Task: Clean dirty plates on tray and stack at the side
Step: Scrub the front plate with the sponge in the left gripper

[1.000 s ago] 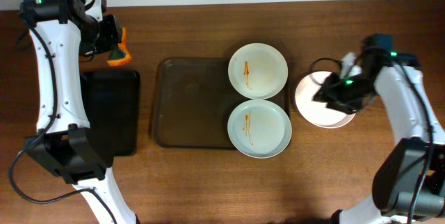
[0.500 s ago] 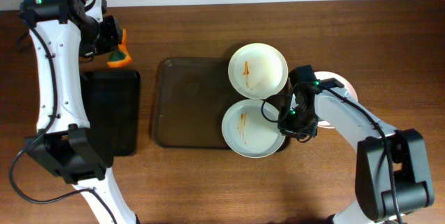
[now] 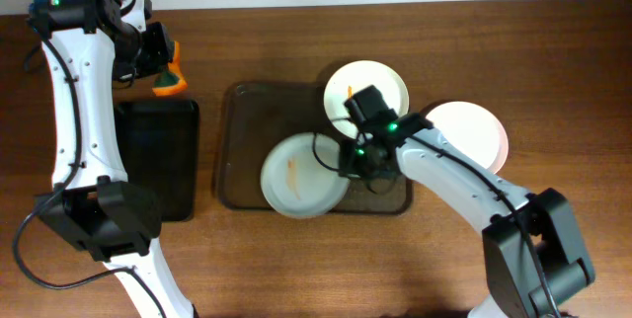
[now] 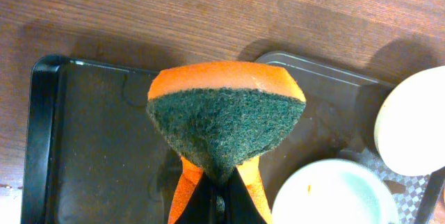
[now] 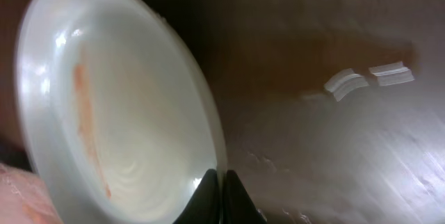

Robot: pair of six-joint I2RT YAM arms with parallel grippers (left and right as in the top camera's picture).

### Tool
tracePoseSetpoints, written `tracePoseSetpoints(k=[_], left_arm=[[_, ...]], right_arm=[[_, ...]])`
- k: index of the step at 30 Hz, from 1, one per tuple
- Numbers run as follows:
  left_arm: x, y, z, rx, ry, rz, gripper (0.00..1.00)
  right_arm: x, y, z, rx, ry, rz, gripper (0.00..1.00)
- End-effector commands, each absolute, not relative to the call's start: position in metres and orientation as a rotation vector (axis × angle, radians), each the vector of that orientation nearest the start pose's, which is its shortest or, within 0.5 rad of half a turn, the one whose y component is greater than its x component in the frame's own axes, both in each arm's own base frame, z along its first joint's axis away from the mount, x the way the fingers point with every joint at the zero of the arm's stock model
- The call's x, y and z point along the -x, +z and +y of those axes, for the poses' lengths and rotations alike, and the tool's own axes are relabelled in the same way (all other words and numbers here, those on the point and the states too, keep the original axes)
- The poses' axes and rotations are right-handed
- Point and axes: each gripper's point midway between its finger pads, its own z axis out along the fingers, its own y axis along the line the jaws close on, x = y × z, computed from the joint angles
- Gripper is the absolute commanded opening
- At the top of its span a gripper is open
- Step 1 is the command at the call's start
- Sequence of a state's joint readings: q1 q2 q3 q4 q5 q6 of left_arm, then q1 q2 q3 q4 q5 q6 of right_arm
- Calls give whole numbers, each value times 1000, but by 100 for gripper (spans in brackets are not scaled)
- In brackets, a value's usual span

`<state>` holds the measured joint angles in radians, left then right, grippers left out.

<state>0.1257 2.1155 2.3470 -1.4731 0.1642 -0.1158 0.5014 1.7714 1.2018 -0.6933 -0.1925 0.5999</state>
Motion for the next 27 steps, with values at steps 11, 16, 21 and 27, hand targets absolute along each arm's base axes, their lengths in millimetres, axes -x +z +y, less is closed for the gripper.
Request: tracePoseSetpoints(k=[11, 16, 21, 27], left_arm=[[-459, 223, 22, 252, -224, 2798, 0], [-454, 179, 7, 226, -238, 2894, 0], [-448, 134, -43, -107, -432, 2930, 0], [-419, 96, -95, -390, -494, 2997, 0]], right_arm=[[-357, 27, 265, -163, 471, 2787, 43], [-343, 11, 279, -138, 577, 2870, 35], [-341, -1, 278, -226, 592, 2908, 9], [-351, 1, 271, -269, 635, 2893, 4]])
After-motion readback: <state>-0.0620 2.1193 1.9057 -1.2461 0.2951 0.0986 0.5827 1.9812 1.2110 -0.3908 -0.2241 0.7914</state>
